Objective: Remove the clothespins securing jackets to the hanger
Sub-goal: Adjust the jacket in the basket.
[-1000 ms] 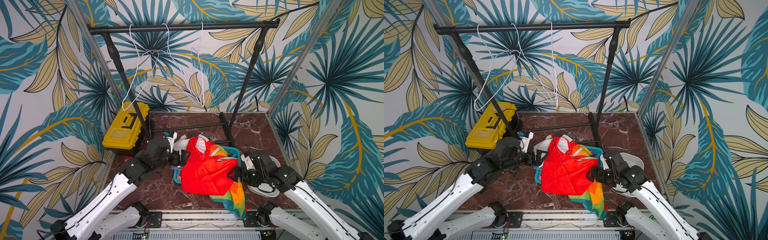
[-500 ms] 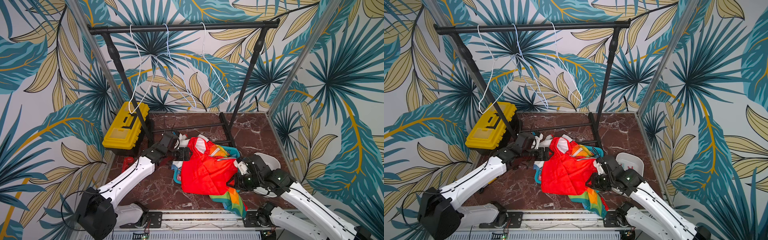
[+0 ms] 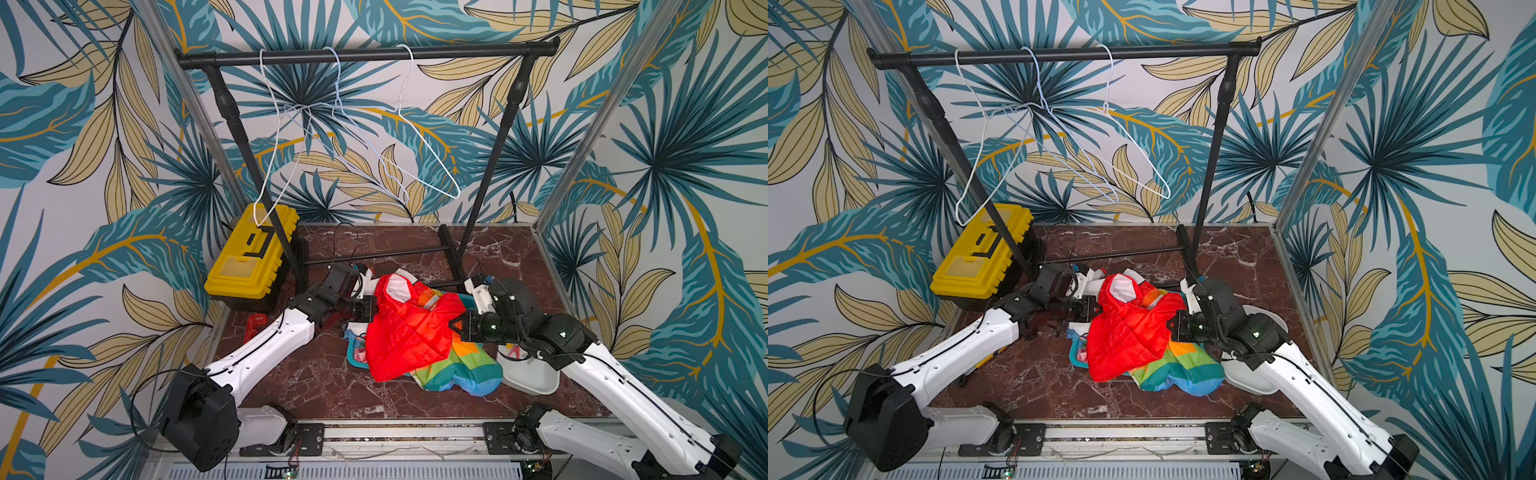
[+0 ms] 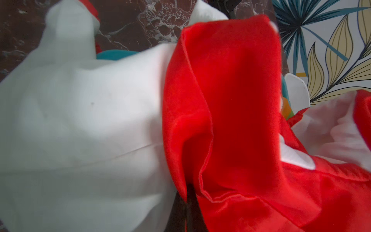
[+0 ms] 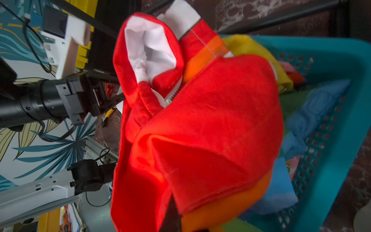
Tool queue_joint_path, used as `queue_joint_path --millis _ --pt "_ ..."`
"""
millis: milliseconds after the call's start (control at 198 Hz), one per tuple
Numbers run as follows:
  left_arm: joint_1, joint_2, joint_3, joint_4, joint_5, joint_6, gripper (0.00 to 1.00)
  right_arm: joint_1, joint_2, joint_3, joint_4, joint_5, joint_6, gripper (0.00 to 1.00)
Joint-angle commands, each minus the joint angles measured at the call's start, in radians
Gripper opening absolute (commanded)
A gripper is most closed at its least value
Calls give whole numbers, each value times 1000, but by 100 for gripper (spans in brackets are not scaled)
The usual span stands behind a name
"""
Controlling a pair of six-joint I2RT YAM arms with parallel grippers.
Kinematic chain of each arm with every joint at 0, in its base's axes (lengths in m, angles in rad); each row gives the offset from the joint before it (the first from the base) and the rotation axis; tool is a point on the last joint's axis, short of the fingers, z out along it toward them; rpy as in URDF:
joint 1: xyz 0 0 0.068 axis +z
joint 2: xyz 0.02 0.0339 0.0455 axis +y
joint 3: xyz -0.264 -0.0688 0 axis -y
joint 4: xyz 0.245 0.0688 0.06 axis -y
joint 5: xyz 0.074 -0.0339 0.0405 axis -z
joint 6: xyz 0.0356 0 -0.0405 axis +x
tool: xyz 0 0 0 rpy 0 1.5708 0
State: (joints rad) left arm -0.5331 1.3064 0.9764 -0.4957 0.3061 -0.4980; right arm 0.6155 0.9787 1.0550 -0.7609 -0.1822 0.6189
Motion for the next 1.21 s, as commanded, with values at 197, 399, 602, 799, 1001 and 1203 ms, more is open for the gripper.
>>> queue_joint_path --millis 197,399,602,799,1001,1203 --pt "2 -47 45 19 47 4 0 3 208 174 296 -85 -48 0" --pt "2 -47 45 19 44 6 0 -2 287 218 351 -117 -16 0" --pt "2 -34 49 19 29 19 0 -2 210 -47 609 -231 150 0" --pt "5 -41 62 11 27 26 0 -113 -12 -311 505 -107 194 0" --pt "35 -97 82 -10 14 -1 7 -153 -36 -359 342 15 128 0" --pt "162 -221 -17 0 -117 -125 73 -163 101 -368 394 26 113 0"
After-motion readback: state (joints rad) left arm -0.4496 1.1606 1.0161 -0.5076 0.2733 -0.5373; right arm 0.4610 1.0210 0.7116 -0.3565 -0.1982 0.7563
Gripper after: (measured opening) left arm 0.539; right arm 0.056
